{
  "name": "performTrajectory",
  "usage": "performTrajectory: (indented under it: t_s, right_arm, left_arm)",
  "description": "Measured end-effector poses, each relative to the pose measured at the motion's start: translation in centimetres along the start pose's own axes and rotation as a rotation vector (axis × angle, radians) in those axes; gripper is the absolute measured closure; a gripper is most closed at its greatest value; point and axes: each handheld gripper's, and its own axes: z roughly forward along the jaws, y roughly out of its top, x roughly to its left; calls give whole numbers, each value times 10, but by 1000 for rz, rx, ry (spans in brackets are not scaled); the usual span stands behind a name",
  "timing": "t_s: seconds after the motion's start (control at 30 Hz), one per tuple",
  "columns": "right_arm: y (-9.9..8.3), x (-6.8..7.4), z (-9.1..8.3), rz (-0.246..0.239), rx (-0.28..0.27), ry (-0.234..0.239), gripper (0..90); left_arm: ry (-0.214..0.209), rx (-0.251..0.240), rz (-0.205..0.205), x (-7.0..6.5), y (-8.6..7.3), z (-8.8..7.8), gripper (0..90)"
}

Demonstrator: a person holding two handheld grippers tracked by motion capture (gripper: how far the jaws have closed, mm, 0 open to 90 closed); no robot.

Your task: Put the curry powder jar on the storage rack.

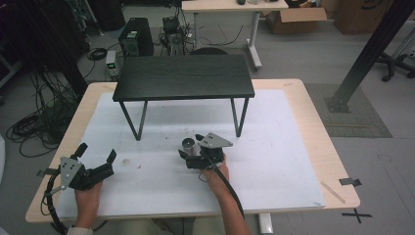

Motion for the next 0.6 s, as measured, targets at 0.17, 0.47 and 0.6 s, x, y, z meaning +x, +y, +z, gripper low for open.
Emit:
performTrajectory:
  t_s: [0.17,0.47,0.6]
  right_arm:
    - [1,-1,1,-3,16,25,296]
    - [1,-2,1,0,18,56,424]
    - [0,-5,0,26,7,63,475]
  left_arm:
    - [0,0,0,0,0,0,3]
    - [0,0,0,0,0,0,2]
    - [0,0,-1,0,0,0,3]
